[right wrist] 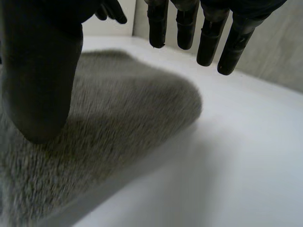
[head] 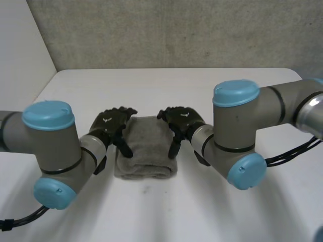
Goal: Fold the towel.
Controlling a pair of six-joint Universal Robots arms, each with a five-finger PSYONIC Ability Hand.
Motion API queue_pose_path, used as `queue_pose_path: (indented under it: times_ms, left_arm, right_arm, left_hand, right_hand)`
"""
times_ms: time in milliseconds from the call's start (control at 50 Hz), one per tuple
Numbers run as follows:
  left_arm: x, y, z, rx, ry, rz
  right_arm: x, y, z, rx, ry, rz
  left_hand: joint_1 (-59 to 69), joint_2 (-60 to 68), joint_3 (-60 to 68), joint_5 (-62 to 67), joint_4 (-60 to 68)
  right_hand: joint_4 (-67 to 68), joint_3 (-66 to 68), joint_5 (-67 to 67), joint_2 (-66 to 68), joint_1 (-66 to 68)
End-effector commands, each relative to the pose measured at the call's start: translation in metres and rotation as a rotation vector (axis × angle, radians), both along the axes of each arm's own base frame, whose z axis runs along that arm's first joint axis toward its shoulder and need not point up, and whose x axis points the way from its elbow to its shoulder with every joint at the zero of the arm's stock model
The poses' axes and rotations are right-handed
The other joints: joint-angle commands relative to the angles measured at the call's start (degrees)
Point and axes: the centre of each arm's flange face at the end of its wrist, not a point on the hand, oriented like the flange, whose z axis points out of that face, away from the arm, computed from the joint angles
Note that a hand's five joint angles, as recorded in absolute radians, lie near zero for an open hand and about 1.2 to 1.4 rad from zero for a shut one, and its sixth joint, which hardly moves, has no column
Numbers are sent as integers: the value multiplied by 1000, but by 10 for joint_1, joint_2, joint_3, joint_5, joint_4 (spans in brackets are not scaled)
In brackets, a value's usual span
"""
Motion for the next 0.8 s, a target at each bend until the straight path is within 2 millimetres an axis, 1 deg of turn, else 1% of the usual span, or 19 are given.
queue_pose_path:
  times_ms: [20,160,200,220,240,260,280,300,320,340,360,380,400,420,460,480,520,620,800]
  left_arm:
    - [8,2,-23,45,-78,53]
    - [10,6,-16,23,-120,39]
    - [9,8,-6,3,-110,34]
    - [6,10,7,-27,-94,26]
    - [3,12,23,-63,-75,19]
    - [3,12,23,-64,-74,19]
    - [1,14,40,-103,-53,13]
    - [0,16,59,-148,-27,10]
    - [0,16,59,-149,-27,10]
    - [0,17,78,-195,-4,12]
    - [0,17,79,-195,-3,12]
    - [2,17,98,-238,20,17]
    - [4,18,116,-273,45,23]
    - [4,18,116,-273,46,24]
    - [9,21,149,-327,77,36]
    - [9,21,149,-327,77,36]
    - [14,27,175,-356,93,45]
    - [30,34,196,-345,83,77]
    - [44,41,179,-249,54,108]
  right_arm:
    - [5,2,-29,91,48,50]
    - [5,1,-15,79,39,56]
    - [5,1,18,14,-7,57]
    - [5,1,18,14,-7,57]
    - [4,2,40,-29,-39,59]
    - [1,2,62,-81,-72,52]
    - [1,2,62,-82,-72,52]
    - [-3,1,84,-128,-104,45]
    - [-9,0,108,-182,-139,29]
    - [-9,0,109,-183,-139,28]
    - [-18,-2,131,-233,-169,5]
    - [-18,-2,131,-233,-169,4]
    - [-28,-2,151,-276,-193,-18]
    - [-39,-2,167,-310,-209,-48]
    - [-51,-4,179,-333,-216,-87]
    - [-63,-6,185,-344,-213,-134]
    - [-74,-9,188,-352,-206,-183]
    - [-102,-8,189,-363,-153,-315]
    - [-125,1,155,-321,-46,-378]
  left_hand:
    - [19,18,19,16,19]
    - [18,17,17,14,18]
    - [16,15,16,13,16]
    - [16,15,16,13,16]
    - [14,13,14,11,14]
    - [14,13,14,11,14]
    - [13,12,12,9,13]
    - [11,10,11,8,11]
    - [11,10,11,8,11]
    - [8,7,7,4,8]
    - [8,7,7,4,8]
    - [6,5,6,3,6]
    - [4,3,4,1,4]
    - [4,3,4,1,4]
    - [3,2,2,-1,3]
    - [3,2,2,-1,3]
    - [1,0,0,-2,1]
    - [-8,-9,-8,-11,-7]
    - [-8,-9,-8,-11,-7]
  right_hand:
    - [-48,-38,-32,-43,-30]
    - [-48,-38,-32,-43,-30]
    - [-48,-38,-32,-43,-30]
    - [-48,-38,-32,-43,-30]
    - [-48,-38,-32,-43,-30]
    - [-48,-38,-32,-43,-30]
    - [-48,-38,-32,-43,-30]
    - [-48,-38,-32,-43,-30]
    - [-48,-38,-32,-43,-30]
    - [-48,-38,-32,-43,-30]
    - [-48,-38,-32,-43,-30]
    - [-48,-38,-32,-43,-30]
    - [-48,-38,-32,-43,-30]
    - [-48,-38,-32,-43,-30]
    - [-48,-38,-32,-43,-30]
    - [-48,-38,-32,-43,-30]
    - [-48,-38,-32,-43,-30]
    - [-48,-38,-32,-43,-30]
    - [-48,-38,-32,-43,-30]
